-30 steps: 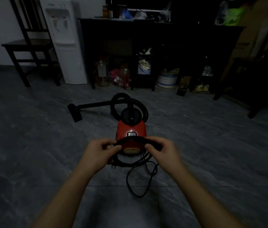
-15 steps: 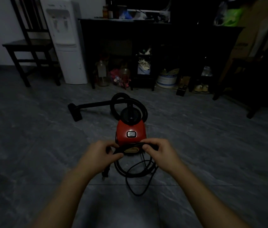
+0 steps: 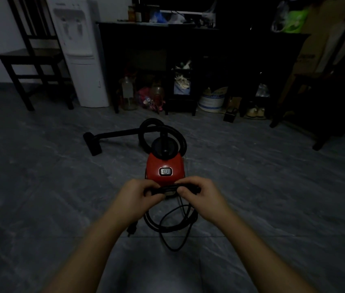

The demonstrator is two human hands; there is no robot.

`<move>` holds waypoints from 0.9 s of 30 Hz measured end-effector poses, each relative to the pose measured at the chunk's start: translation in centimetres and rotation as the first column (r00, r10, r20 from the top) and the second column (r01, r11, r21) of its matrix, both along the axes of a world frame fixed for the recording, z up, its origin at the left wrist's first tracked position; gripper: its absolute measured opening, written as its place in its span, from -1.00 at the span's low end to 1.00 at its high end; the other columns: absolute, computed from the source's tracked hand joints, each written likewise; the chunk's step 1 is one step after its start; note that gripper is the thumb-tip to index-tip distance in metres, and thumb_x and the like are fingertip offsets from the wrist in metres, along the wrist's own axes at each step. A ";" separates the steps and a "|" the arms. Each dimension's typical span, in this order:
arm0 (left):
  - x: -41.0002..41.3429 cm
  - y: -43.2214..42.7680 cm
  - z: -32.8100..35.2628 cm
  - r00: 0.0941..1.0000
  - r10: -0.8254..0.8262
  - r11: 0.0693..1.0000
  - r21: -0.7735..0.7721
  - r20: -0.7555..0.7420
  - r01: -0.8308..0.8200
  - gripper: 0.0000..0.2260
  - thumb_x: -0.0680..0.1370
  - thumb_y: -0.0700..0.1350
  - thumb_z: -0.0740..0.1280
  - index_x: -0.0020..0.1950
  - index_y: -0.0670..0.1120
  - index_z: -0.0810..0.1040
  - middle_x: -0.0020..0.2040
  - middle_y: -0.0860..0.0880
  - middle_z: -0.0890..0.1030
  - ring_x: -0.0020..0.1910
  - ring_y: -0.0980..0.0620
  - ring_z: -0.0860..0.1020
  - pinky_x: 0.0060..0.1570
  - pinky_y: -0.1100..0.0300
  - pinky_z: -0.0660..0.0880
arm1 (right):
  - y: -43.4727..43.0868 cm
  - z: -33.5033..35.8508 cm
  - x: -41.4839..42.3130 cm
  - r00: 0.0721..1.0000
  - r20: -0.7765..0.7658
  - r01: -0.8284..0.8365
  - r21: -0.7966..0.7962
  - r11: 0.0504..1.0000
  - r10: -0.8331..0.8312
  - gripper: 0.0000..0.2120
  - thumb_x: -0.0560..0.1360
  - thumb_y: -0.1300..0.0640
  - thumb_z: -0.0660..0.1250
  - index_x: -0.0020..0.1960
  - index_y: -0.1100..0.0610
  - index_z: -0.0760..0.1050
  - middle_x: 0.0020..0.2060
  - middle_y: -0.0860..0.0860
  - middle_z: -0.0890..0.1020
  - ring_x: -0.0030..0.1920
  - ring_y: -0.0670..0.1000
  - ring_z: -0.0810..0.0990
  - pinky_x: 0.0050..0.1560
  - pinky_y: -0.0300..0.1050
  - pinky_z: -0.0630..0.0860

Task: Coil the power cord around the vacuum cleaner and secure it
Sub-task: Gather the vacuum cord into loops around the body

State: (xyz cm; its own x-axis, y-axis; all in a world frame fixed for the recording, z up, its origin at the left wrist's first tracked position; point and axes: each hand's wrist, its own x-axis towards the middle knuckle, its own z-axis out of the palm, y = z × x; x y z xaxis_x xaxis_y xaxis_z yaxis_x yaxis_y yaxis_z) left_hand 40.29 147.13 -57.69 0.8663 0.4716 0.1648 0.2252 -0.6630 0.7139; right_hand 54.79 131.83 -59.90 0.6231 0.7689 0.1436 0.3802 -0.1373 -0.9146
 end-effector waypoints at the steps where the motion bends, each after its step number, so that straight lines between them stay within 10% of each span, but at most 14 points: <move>1: 0.1 0.0 0.0 1.000 0.018 1.000 -0.013 0.021 -0.018 -0.90 0.47 -0.09 0.48 -0.04 -0.02 0.70 -0.53 0.11 0.44 -0.50 0.21 0.43 -0.44 0.36 0.35 | -0.2 0.0 0.3 1.000 -0.017 0.023 0.017 1.000 -0.023 -0.85 0.52 0.10 0.40 0.08 -0.02 0.66 -0.04 -0.10 0.72 0.03 -0.16 0.66 0.12 -0.17 0.58; 14: 0.5 -0.2 0.3 0.920 0.365 0.781 -0.585 0.144 -0.219 -0.85 0.51 -0.10 0.44 0.01 -0.15 0.68 -0.48 -0.04 0.59 -0.53 0.08 0.51 -0.55 0.25 0.38 | 0.1 -0.8 1.5 0.981 -0.125 0.160 0.117 0.980 -0.146 -0.71 0.52 0.16 0.41 0.24 0.11 0.58 0.07 -0.02 0.70 0.11 -0.07 0.66 0.17 -0.09 0.60; 27: 1.0 -1.5 -0.3 0.959 0.280 0.810 -0.549 0.051 -0.207 -0.82 0.55 -0.09 0.40 0.00 -0.20 0.63 -0.31 -0.15 0.68 -0.42 -0.07 0.64 -0.55 0.18 0.43 | 0.6 -0.5 1.0 0.976 -0.051 0.215 0.090 0.973 -0.211 -0.83 0.60 0.15 0.28 0.12 0.12 0.59 -0.25 -0.19 0.59 -0.22 -0.21 0.57 -0.15 -0.29 0.47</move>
State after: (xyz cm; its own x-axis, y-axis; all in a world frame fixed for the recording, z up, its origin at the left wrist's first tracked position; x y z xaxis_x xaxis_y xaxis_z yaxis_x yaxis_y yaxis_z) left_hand 41.33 145.62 -57.97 0.7005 0.7095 -0.0769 0.2139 -0.1059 0.9711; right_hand 55.74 132.43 -60.43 0.7777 0.6022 0.1804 0.3137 -0.1231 -0.9415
